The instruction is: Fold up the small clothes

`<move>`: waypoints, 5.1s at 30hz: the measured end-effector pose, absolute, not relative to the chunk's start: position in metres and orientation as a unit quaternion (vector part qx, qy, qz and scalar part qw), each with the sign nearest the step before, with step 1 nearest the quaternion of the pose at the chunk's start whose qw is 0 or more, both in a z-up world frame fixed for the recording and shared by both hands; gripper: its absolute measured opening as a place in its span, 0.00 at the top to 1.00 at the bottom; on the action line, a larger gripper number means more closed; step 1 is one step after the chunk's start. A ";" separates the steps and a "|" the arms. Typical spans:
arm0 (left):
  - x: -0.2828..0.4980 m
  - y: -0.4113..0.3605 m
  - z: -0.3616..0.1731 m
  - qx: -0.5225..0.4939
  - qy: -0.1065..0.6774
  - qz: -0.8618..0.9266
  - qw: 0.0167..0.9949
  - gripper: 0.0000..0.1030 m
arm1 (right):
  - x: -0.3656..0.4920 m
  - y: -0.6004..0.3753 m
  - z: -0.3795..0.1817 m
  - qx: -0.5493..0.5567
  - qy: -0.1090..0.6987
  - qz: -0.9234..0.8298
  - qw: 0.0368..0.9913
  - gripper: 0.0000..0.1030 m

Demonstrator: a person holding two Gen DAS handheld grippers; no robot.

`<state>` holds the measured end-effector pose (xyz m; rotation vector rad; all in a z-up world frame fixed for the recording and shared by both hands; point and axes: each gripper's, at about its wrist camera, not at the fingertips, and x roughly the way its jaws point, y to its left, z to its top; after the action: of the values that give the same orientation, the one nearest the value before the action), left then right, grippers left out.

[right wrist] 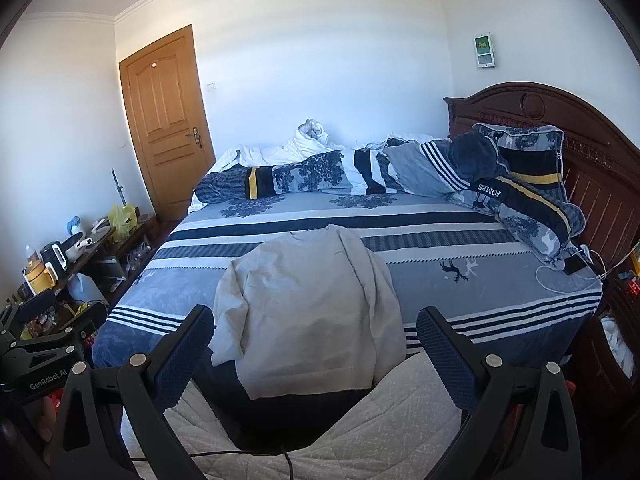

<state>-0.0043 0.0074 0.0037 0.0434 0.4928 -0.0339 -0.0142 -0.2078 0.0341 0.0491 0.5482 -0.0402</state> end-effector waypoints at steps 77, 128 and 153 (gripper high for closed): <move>0.280 0.145 -0.316 -0.317 0.515 -0.084 0.792 0.94 | 0.490 -0.049 -0.349 0.083 0.662 0.268 0.695 0.57; 0.246 0.012 -0.294 -0.174 0.518 -0.123 0.828 0.48 | 0.291 -0.153 -0.324 -0.015 0.565 0.176 0.806 0.32; 0.320 -0.037 -0.297 -0.215 0.542 -0.179 0.793 0.44 | 0.281 -0.316 -0.296 0.205 0.512 0.058 0.832 0.54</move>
<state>0.3197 -0.0367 -0.2971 -0.4614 1.1656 -0.3853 0.2814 -0.3157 -0.2963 0.4349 1.0843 0.1224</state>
